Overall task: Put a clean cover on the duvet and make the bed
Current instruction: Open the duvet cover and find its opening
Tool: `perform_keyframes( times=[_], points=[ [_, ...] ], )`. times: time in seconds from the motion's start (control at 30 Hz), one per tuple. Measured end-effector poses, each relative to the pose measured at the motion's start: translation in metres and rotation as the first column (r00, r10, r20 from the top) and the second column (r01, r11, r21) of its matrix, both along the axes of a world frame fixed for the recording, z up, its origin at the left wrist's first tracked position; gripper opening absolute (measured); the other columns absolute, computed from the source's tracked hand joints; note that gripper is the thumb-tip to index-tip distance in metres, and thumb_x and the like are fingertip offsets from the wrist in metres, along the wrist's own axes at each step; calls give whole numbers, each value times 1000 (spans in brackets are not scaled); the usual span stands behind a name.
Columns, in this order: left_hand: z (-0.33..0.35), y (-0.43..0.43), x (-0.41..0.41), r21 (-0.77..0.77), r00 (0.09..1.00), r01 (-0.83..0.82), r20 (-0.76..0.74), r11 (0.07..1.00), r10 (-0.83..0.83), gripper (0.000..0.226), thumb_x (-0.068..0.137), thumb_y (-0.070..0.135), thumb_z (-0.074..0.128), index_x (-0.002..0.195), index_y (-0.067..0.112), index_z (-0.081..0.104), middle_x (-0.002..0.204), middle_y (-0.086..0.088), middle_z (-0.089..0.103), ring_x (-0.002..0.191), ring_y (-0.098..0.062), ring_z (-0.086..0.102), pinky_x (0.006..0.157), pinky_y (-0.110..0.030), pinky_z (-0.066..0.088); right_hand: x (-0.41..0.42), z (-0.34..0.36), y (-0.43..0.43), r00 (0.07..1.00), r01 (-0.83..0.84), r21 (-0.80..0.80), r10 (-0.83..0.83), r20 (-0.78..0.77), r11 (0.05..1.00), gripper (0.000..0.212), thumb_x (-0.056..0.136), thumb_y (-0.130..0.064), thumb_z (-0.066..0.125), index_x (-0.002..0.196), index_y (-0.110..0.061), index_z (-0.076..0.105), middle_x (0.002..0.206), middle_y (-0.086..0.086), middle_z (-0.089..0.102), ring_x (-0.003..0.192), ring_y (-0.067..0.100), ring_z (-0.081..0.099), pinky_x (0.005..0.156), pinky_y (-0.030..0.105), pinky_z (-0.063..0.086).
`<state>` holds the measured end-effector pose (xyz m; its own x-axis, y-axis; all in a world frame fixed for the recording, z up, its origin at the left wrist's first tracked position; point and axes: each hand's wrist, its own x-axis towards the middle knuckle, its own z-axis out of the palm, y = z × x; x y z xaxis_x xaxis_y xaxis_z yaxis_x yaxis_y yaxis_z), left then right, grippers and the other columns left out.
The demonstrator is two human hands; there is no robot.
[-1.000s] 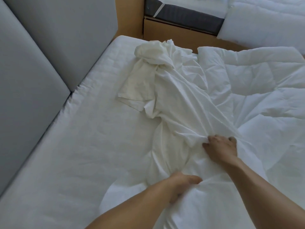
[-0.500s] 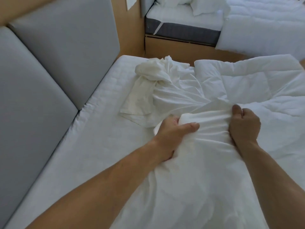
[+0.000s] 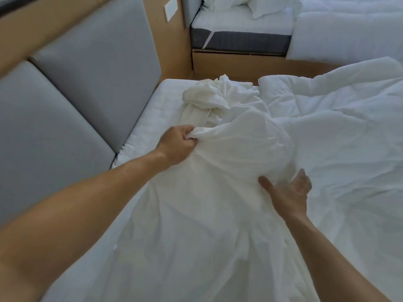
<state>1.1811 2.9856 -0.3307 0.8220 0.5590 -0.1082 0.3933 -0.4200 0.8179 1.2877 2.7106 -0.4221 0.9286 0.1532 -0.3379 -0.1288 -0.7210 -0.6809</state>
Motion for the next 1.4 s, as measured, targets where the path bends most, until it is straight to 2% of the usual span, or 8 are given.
perform_keyframes(
  times=[0.13, 0.27, 0.53, 0.67, 0.83, 0.93, 1.1, 1.4],
  points=[
    [3, 36, -21, 97, 999, -9, 39, 995, 6, 17, 92, 19, 63, 101, 30, 72, 82, 14, 70, 75, -2, 64, 69, -19, 49, -22, -6, 27, 965, 113, 184, -64, -254, 976, 99, 76, -58, 76, 148, -8, 31, 145, 15, 50, 125, 34, 54, 101, 42, 44],
    [-12, 78, -42, 210, 998, -9, -59, 978, 22, 18, 93, 23, 63, 107, 30, 72, 88, 12, 72, 87, -13, 67, 82, -32, 54, -28, 0, 56, 989, -114, 192, 130, -76, 975, 34, 88, -43, 70, 101, -11, 68, 104, 13, 72, 90, 29, 67, 82, 43, 54],
    [-45, 162, -91, 446, 930, -115, -267, 887, 254, 26, 97, 36, 58, 118, 26, 68, 113, -9, 71, 104, -36, 64, 78, -35, 45, 73, 19, -30, 918, 364, -137, -331, 216, 921, 42, 96, -40, 59, 102, 2, 62, 111, 33, 62, 106, 49, 58, 88, 48, 46],
    [-84, 168, -99, 490, 856, -28, -439, 871, 275, 30, 101, 36, 46, 114, 14, 59, 119, -21, 65, 105, -42, 60, 81, -41, 46, 35, -17, 10, 984, 176, -205, -170, 44, 963, 72, 83, -51, 66, 136, -7, 48, 137, 24, 53, 125, 43, 50, 103, 52, 43],
    [-102, 172, -93, 522, 860, -3, -434, 853, 269, 29, 101, 39, 45, 109, 13, 55, 114, -22, 64, 102, -42, 60, 80, -43, 47, -48, -61, 87, 955, -292, -226, 294, -26, 929, 131, 65, -75, 73, 159, -19, 1, 167, 1, 1, 153, 20, 4, 120, 49, 16],
    [-108, 169, -90, 533, 879, 4, -406, 846, 252, 28, 101, 38, 46, 106, 12, 54, 112, -22, 64, 99, -43, 60, 78, -42, 46, -72, -90, 115, 954, -225, -31, 214, -210, 974, 140, 59, -66, 83, 157, -22, -6, 164, 6, 16, 148, 28, 26, 116, 47, 30],
    [-116, 174, -94, 578, 886, 42, -398, 815, 236, 25, 101, 38, 46, 107, 15, 55, 111, -21, 65, 98, -42, 60, 77, -41, 44, -44, -98, 129, 979, -198, -122, 189, -82, 973, 43, 93, -35, 59, 129, -11, 60, 127, 18, 65, 114, 36, 61, 93, 43, 51],
    [-148, 178, -76, 483, 863, -66, -411, 873, 292, 29, 100, 41, 44, 108, 15, 53, 115, -22, 63, 101, -43, 60, 76, -40, 41, 81, -43, -43, 913, 400, -345, -335, 232, 849, 34, 87, -28, 50, 109, -5, 63, 109, 28, 65, 100, 49, 61, 87, 52, 51]
  ],
)
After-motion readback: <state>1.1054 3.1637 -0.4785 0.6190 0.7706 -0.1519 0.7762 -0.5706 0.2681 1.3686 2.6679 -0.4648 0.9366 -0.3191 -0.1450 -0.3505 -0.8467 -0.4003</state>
